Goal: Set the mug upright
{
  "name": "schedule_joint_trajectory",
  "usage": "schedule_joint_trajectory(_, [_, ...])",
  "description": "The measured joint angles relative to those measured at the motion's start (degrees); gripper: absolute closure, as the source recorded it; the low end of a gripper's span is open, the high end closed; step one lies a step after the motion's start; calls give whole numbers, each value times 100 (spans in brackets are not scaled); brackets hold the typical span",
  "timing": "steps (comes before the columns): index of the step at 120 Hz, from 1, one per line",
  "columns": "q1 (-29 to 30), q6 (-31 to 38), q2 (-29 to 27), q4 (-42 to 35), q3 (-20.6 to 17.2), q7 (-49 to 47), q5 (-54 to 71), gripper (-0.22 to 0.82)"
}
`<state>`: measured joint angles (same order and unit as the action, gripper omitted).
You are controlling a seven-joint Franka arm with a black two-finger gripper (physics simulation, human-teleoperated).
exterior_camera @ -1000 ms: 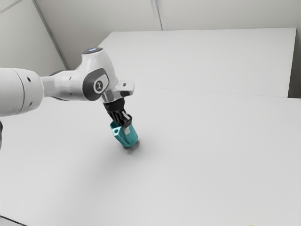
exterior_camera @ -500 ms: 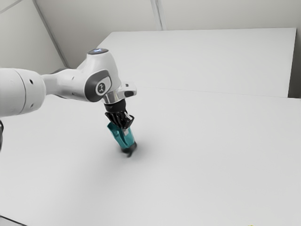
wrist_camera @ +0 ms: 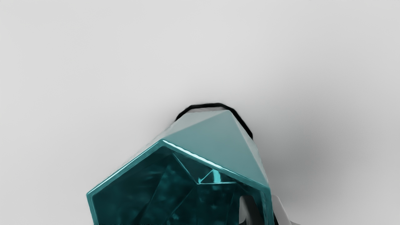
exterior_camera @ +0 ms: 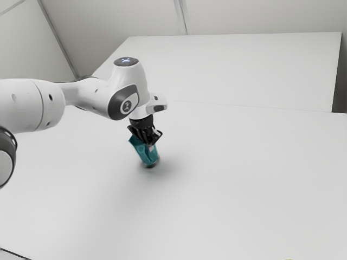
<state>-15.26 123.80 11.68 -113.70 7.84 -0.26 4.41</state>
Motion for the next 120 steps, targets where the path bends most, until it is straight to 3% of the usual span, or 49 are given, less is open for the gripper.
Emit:
schedule_joint_trajectory(35, [-25,15,44,23,-1,-239,-8,77])
schedule_joint_trajectory(43, [-23,3,52,22,-1,-265,-49,70])
schedule_joint_trajectory(59, [-14,-18,23,11,-2,-300,-115,42])
schedule_joint_trajectory(75, [12,-37,-277,-90,-2,-330,-201,24])
schedule_joint_trajectory(92, [69,-72,-480,23,-17,-338,-251,14])
schedule_joint_trajectory(120, [493,-979,-439,1684,-35,-35,-280,6])
